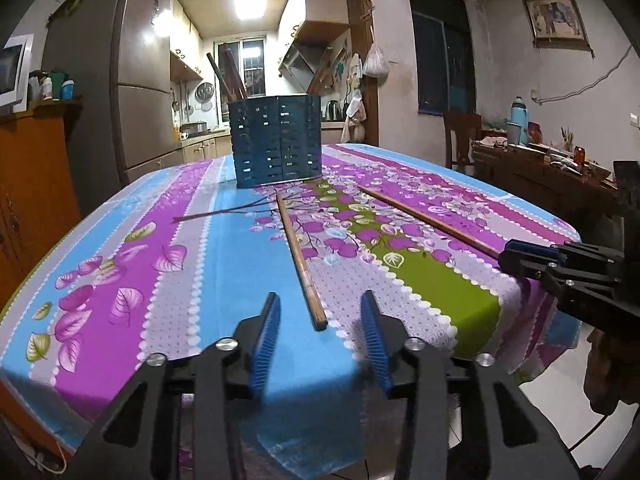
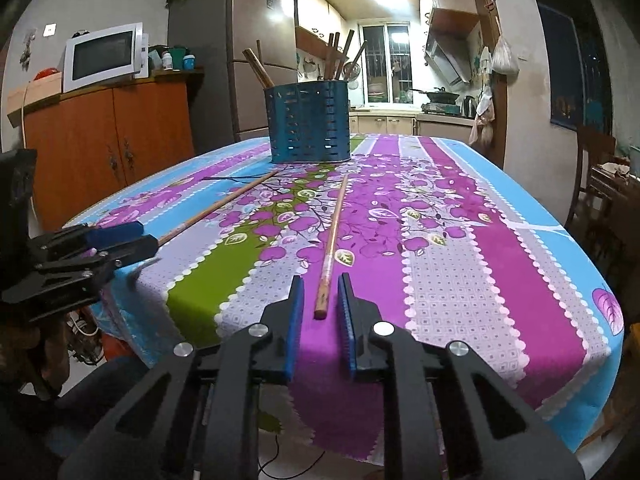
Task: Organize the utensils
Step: 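Return both open tools to the last two chopsticks on the tablecloth, then close the left tool on a chopstick while the right tool grasps the other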
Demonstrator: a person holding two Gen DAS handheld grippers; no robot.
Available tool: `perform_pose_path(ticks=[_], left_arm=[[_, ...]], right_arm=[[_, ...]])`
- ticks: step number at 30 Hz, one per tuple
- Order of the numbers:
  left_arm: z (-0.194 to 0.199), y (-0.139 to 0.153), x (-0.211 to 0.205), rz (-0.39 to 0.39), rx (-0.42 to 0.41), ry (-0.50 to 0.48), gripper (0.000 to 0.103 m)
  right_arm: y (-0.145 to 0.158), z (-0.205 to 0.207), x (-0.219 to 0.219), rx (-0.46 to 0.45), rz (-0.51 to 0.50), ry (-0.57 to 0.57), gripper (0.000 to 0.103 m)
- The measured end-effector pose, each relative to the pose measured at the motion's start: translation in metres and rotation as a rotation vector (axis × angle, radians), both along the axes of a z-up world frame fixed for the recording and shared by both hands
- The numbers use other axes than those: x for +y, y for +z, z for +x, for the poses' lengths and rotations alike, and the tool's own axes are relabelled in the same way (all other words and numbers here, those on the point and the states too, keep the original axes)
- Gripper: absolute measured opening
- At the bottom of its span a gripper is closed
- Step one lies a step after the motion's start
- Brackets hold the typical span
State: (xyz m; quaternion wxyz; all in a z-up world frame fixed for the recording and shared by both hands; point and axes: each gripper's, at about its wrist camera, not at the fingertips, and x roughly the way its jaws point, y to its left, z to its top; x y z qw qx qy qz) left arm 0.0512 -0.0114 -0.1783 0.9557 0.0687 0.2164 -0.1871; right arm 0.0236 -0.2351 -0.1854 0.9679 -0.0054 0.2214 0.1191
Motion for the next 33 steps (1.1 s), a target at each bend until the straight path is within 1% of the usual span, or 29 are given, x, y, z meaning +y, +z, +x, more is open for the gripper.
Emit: perform_pose_path(ticks=[1,3,4,6,11,15,28,33], left_arm=[[0.001,-0.001,-0.001,0.001,0.003,0.003,0.038],[0.003,-0.003,-0.002,0.001,0.011,0.006,0.032],[0.003,-0.004,-0.003,0.001,0.008,0.009,0.031],[0.004,-0.005,-0.005,0.007,0.002,0.011,0.025],[0.004,-0.007,-0.011,0.012,-0.024,0.015,0.022],[0.003,-0.009,-0.013,0.016,-0.045,0.024,0.022],[-0.002,-0.011,-0.013,-0.001,-0.067,0.052,0.022],[-0.003,-0.011,-0.014,0.000,-0.071,0.056,0.022]], right_arm=[[0.000,0.000,0.000,-0.001,0.000,-0.001,0.016],[0.000,0.000,0.001,-0.004,0.003,-0.001,0.016],[0.000,0.000,0.000,-0.006,0.006,-0.003,0.016],[-0.001,0.000,0.000,-0.010,0.009,-0.004,0.015],[-0.001,-0.002,0.000,-0.016,0.007,-0.005,0.014],[0.000,-0.002,0.000,-0.016,0.003,0.002,0.014],[0.002,-0.001,-0.001,-0.018,-0.007,0.001,0.014],[0.001,-0.004,0.001,-0.022,-0.008,0.000,0.012]])
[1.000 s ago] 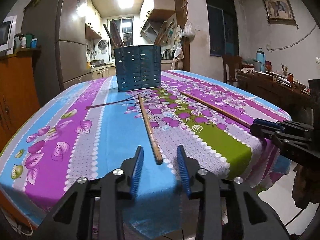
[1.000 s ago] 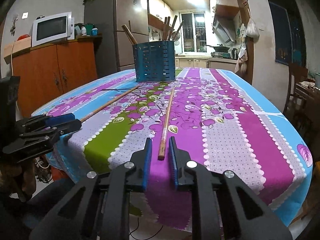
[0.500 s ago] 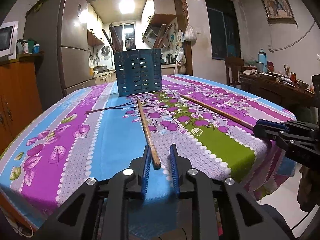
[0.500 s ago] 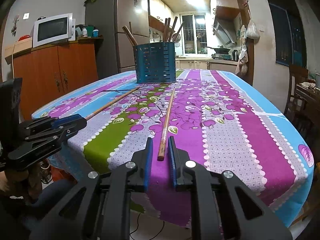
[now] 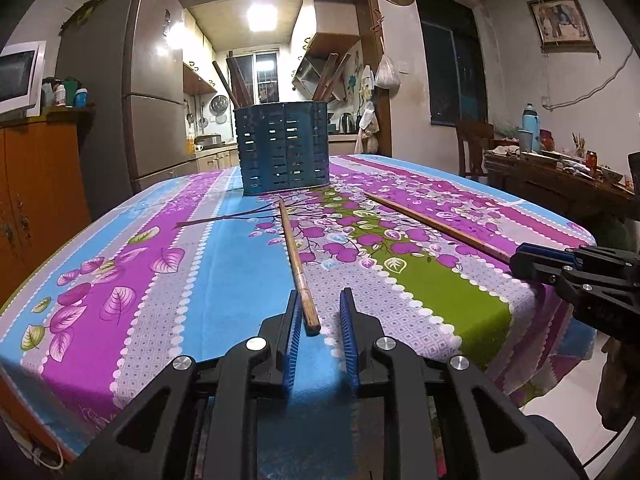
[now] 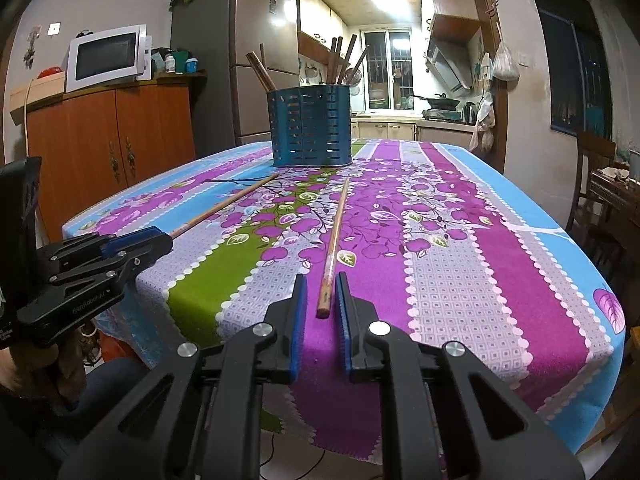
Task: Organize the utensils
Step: 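Close the left tool on a chopstick while the right tool grasps the other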
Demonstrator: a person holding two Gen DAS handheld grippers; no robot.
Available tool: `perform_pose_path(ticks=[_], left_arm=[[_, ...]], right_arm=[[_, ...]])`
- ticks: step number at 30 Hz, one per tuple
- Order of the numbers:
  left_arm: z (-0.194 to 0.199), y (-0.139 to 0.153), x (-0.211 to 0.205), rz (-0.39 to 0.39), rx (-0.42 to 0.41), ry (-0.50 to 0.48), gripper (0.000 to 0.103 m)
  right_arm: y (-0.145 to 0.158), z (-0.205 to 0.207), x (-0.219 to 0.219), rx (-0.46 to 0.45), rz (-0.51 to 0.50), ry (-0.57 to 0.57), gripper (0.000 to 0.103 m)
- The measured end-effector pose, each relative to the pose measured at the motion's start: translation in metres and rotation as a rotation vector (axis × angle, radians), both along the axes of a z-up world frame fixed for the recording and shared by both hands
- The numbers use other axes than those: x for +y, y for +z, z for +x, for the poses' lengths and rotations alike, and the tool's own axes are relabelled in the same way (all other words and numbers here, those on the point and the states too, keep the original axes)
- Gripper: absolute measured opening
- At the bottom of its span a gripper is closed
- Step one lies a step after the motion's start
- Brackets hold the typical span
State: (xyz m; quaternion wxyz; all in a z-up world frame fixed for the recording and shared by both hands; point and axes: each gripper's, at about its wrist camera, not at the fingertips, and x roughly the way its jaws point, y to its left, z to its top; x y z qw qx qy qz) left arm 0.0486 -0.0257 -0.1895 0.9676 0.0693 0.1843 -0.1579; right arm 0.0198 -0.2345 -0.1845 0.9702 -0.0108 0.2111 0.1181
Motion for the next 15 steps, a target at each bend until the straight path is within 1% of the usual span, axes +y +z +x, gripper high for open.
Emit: perform_pose_path(ticks=[10,11,13,15], left_arm=[[-0.0026,-0.0019,0.0008,-0.002,-0.013,0.006,0.022],[-0.0024,-0.0017,0.0013,-0.004,-0.011,0.006,0.022],[-0.0031,-0.0016,0.0010,-0.003,-0.012,0.010,0.019],[-0.0034,-0.0015,0.0010,-0.003,-0.011,0.009,0.011]], right_arm=[[0.0005,-0.0026,0.0039,-0.002,-0.001,-0.002,0.011],[0.0003,-0.0029,0.0040,-0.004,0.002,-0.006,0.006],[-0.0003,-0.0048,0.0052,-0.009,0.011,-0.016,0.006],[-0.0004,-0.0047,0.0047,-0.011,0.024,-0.025,0.005]])
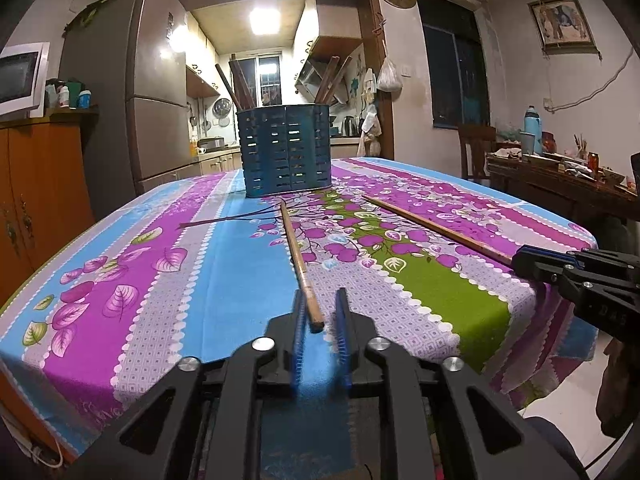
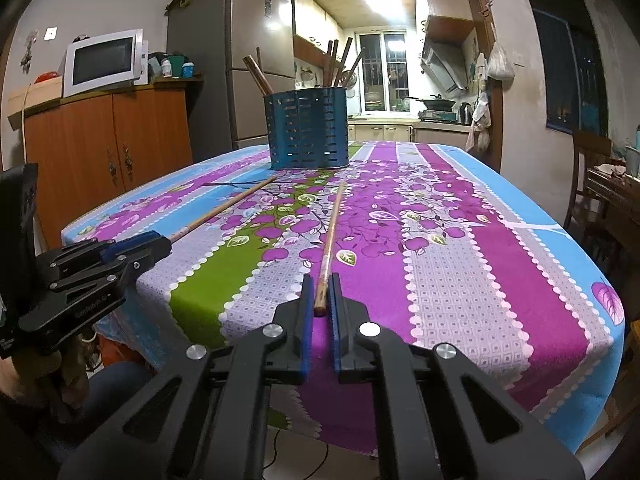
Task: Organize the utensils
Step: 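Close the left tool on a chopstick while the right tool grasps the other, then lift both chopsticks and carry them above the blue holder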
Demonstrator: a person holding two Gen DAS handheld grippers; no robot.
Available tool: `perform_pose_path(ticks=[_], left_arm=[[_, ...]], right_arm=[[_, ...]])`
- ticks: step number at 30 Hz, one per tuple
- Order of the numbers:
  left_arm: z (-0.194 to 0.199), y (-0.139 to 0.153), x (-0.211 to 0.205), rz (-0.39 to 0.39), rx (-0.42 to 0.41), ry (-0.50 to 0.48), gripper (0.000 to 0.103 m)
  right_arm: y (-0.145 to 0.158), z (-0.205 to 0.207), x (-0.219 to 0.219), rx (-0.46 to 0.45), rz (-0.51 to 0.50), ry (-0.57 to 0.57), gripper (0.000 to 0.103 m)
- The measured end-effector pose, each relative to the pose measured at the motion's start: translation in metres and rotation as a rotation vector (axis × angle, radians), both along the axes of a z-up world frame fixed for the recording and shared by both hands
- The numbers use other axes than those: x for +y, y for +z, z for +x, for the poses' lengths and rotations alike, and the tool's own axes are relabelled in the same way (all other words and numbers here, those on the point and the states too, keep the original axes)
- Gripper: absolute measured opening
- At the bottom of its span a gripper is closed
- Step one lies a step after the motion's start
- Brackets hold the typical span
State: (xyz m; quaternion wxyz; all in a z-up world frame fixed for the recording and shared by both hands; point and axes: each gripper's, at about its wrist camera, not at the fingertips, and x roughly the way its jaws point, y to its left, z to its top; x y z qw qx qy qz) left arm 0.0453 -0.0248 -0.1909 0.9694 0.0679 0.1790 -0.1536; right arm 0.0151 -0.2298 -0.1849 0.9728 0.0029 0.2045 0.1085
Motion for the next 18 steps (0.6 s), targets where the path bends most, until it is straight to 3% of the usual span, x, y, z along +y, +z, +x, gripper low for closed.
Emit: perform_pose_path(ticks=[9,18], left_arm=[[-0.002,0.004,0.001,-0.001,0.003,-0.003,0.008],[-0.015,0.039,0.004,0.002,-0.113,-0.015,0.008]], right_arm=[[0.016,-0.003,0.002,-0.034,0.001,-0.009,0.005],[0.042,-0.011,0.005,-0.088,-0.032,0.000,0.005]])
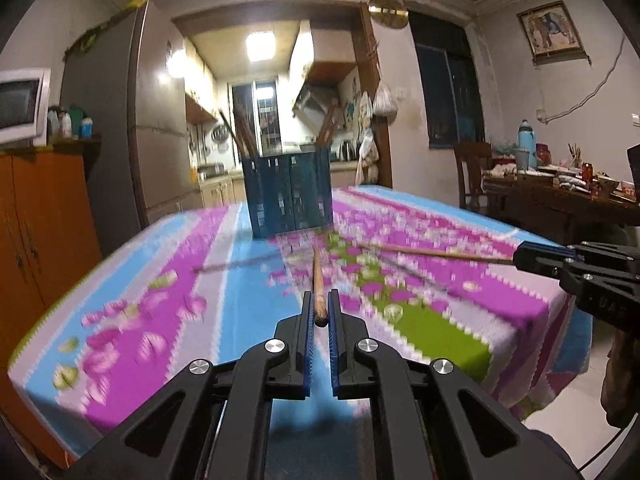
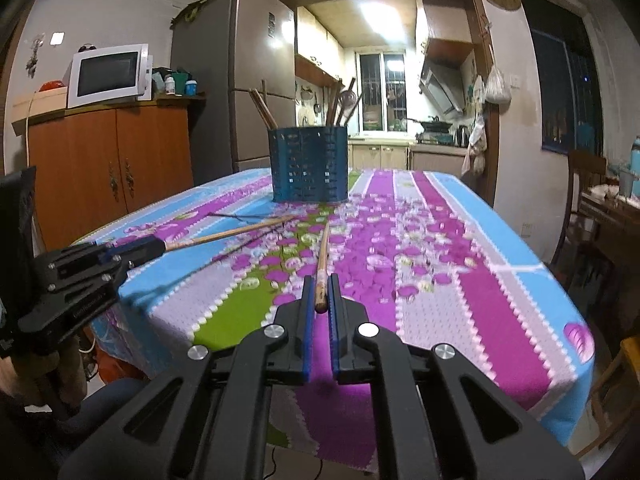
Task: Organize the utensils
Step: 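Lift both chopsticks and carry them above the blue holder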
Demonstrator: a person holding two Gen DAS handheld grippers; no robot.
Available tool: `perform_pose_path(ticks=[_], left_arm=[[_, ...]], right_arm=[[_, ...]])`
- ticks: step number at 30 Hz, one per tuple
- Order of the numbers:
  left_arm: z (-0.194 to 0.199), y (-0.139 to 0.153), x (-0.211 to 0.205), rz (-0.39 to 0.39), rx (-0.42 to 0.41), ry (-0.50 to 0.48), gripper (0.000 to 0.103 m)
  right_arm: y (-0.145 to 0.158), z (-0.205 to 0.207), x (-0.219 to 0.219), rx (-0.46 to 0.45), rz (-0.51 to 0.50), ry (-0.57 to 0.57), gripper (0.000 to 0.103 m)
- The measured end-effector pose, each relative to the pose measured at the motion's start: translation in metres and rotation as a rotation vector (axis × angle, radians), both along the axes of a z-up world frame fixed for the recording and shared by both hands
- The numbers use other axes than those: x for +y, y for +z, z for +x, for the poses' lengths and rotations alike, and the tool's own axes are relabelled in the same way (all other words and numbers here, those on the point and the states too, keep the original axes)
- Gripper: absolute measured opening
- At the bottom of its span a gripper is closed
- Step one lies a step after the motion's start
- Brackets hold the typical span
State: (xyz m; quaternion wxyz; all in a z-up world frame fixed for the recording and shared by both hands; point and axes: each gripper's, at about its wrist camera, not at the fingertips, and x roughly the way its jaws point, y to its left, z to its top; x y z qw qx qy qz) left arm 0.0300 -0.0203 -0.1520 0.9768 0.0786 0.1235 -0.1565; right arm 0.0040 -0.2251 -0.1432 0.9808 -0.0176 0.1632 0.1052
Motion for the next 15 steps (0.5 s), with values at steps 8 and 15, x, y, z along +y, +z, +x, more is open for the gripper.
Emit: perform_pose_path(ticks=[8,15], left_arm=[[0.003,0.044,-0.008,-0.009,-0.137,-0.016,0.008],[0.025,0.077,-0.013,-0.027,-0.202,-0.018,0.008]], right_arm=[[0.045,0.009,0.001,-0.091,-0.048,0.017,0.005],[0.085,0.029,-0.001,-0.139,-0.063,0.049,0.005]])
